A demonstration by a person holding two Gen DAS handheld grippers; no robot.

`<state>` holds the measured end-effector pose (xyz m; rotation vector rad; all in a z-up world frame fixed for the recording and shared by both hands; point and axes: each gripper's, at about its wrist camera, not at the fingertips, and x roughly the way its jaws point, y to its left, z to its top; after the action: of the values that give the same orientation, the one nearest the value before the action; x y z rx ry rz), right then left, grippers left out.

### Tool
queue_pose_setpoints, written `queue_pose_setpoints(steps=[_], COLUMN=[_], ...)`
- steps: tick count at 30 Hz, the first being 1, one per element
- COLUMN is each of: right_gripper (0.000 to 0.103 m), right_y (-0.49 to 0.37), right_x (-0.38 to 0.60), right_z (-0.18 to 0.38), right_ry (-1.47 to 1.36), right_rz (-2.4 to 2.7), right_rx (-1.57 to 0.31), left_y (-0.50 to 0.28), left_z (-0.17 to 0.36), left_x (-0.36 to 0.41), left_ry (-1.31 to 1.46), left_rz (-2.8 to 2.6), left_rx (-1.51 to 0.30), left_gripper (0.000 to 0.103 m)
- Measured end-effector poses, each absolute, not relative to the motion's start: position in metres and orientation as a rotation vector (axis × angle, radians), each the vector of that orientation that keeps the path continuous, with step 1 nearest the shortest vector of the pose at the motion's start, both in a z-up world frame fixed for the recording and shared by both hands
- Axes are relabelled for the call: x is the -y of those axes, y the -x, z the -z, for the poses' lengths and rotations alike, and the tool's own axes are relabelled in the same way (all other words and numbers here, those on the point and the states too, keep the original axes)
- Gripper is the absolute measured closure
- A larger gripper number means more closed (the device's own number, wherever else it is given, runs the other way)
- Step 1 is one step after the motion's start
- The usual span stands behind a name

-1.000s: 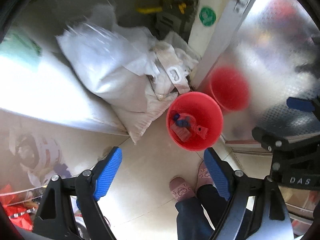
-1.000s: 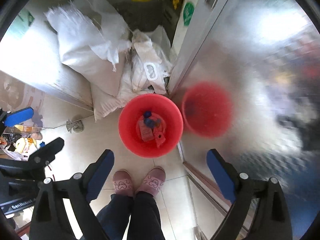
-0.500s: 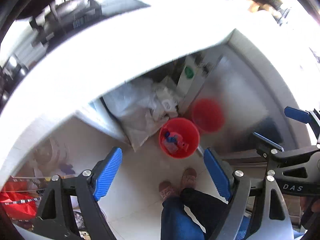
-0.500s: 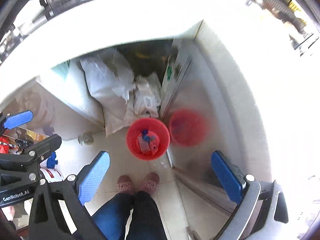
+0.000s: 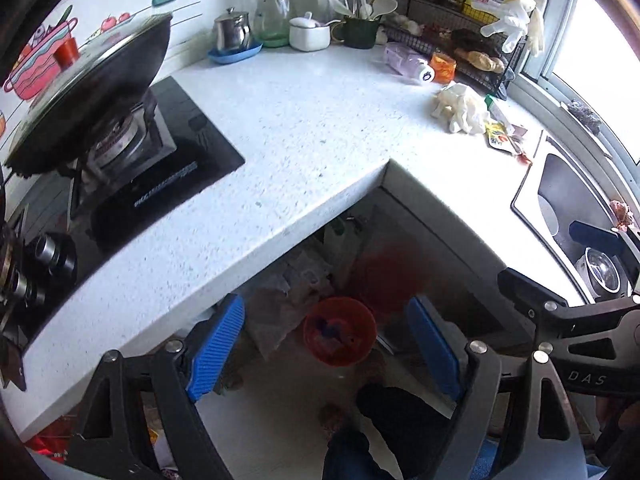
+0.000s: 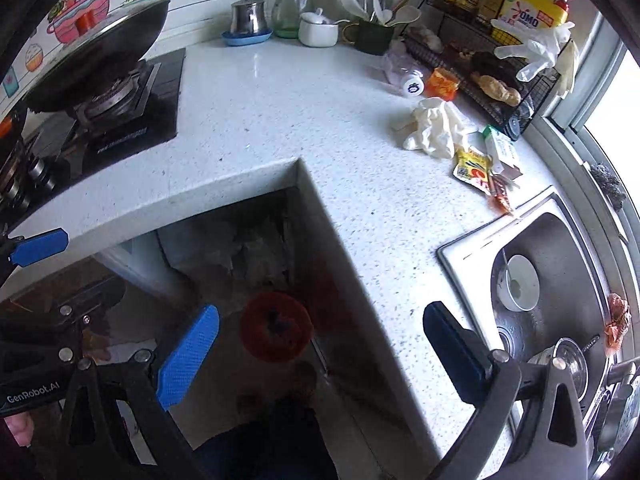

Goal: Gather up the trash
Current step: 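Raise both tools back up to the counter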

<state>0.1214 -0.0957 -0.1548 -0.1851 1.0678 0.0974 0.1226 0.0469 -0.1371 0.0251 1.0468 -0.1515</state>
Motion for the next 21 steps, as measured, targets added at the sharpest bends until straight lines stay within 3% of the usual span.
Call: queue_pose_setpoints(steps=[21], right_gripper=[0.001], right_y=[-0.264], right_x=[0.241], right_z=[0.124], right_ry=[0.028], right_rz=[0.169], right_rx=[-1.077], left_y=[-0.330], left_z=[0.122], left_x=[0.113], left_ry=[-0.133], left_rz=[0.380], left_rx=[-1.065], left_gripper=[0.021])
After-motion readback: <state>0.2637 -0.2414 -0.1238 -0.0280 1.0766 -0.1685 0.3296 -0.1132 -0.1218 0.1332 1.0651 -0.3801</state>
